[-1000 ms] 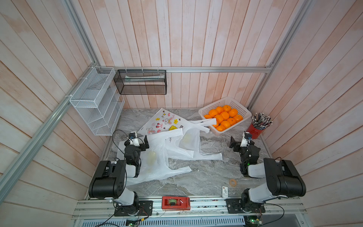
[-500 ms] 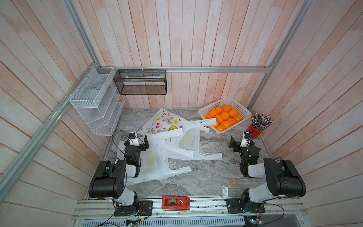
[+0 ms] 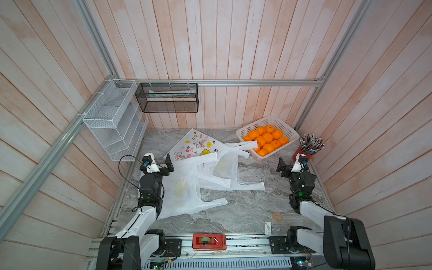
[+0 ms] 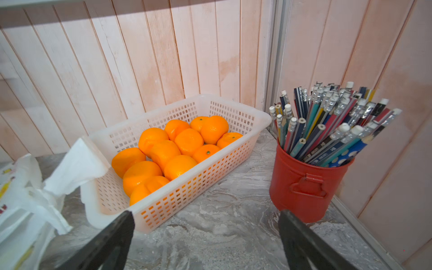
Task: Place the oranges into plastic bags & tie knots
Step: Pick up the plastic bag at the center of the board.
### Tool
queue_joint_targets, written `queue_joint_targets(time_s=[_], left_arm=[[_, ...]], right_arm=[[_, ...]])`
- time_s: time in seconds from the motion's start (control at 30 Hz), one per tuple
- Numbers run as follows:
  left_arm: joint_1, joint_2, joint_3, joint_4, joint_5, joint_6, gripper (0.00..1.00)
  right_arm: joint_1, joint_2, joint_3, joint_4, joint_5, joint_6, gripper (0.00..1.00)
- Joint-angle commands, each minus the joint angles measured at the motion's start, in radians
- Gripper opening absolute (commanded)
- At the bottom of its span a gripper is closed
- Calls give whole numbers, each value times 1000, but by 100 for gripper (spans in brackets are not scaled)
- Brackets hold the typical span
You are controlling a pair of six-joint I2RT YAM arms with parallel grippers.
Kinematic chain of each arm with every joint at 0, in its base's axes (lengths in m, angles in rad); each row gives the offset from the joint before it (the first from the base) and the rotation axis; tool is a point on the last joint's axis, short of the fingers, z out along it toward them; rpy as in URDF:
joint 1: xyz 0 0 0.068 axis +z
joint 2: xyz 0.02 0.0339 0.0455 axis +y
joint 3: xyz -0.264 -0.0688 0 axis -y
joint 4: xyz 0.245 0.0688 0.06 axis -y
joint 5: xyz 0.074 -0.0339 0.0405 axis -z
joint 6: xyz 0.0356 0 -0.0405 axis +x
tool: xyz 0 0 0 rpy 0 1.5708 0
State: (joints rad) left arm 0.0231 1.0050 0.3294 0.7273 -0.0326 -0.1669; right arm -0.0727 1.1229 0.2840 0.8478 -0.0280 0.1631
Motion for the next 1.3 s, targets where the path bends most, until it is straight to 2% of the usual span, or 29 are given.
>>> queue_joint_targets(time_s=[0.0,0.1,0.27,0.43,0.63,0.77,0.9,1.03,1.27], left_arm=[[-7,-54,85,-365,61,-155,100],[-48,-72,154,-603,100,-207,99],[-210,-44,227,-893,137,-311,95],[-373,56,267,-1019,137,-399,89],[-495,177,269,-1057,42,-430,88],[-521,210,282,-1082,-26,-430,88],[-521,227,276,-1071,-35,-424,88],[-521,254,283,-1094,-78,-404,80],[-521,291,300,-1068,-84,-389,70]], right_arm=[[4,-104,87,-330,-19,167,98],[5,-164,151,-493,-82,278,98],[4,-176,241,-640,-212,422,98],[4,-160,281,-645,-288,475,98],[4,-181,263,-636,-246,475,98],[4,-203,243,-644,-223,462,98],[4,-217,228,-655,-203,445,98],[4,-216,223,-659,-187,431,98],[5,-197,224,-647,-186,426,98]])
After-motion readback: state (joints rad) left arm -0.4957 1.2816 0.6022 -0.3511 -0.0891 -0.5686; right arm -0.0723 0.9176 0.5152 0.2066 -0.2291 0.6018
